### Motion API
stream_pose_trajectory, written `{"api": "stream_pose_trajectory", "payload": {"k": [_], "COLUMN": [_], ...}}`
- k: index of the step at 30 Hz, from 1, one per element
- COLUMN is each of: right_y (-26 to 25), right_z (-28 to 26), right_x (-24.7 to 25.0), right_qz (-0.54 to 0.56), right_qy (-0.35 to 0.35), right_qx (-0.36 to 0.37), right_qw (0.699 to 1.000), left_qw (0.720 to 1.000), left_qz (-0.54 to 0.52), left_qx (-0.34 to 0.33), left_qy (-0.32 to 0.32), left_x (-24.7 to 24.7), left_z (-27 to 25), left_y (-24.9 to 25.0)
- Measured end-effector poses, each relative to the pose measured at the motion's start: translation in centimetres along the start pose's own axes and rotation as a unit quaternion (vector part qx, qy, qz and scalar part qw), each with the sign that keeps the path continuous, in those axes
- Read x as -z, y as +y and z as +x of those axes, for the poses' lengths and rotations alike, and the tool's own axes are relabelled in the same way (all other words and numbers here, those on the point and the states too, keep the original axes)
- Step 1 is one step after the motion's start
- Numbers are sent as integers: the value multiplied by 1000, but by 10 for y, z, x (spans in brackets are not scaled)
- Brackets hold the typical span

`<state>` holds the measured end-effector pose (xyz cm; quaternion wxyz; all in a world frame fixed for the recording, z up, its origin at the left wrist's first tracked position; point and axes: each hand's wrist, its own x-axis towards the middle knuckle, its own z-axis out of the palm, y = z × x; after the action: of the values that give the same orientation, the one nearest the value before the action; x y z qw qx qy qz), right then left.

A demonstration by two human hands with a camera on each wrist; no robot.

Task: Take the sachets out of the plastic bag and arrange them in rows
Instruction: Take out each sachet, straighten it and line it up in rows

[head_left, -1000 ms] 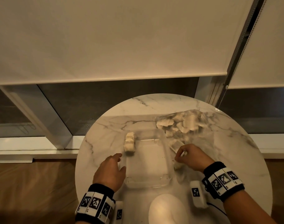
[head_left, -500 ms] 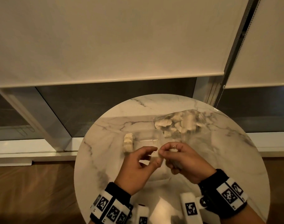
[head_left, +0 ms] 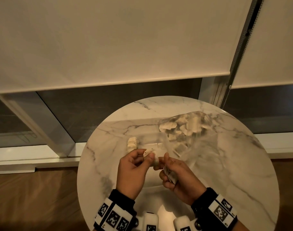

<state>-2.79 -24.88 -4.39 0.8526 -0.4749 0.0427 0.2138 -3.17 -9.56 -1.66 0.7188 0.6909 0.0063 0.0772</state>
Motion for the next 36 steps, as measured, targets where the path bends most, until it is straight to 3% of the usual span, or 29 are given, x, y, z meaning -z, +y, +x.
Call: {"api": "stream_pose_trajectory", "payload": {"k": [5,10,13,15,18,23,27,31,36], "right_y": [4,7,8,8,6,1,-5,-7,-5], "right_z": [1,3,4,6,7,8,9,13,17], "right_x": [-1,0,0,2,7,13,16,19,22], "right_qz": [-89,-112,-120,-99,-67,31,206,293,298], "right_qy": [4,29,67,99,127,127,107,111,103], "right_qx": [54,51,43,30,14,-11,-50,-66,-79], "right_qw": [995,992,990,990,990,991,971,947,946], "left_qw": [1000,986,970,947,883,827,760,748,738], "left_qz": [-9,142,230,319,467,547,637,650,657], "left_qx": [20,-2,6,1,-7,1,17,52,90], "left_qy": [-23,-91,-73,-47,-54,-125,-129,-125,-127], "left_x": [3,22,43,59,75,74,70,65,62], "left_z": [-2,6,24,42,66,92,100,101,103], "left_y": [-1,4,1,-4,-9,-24,-33,-35,-39]}}
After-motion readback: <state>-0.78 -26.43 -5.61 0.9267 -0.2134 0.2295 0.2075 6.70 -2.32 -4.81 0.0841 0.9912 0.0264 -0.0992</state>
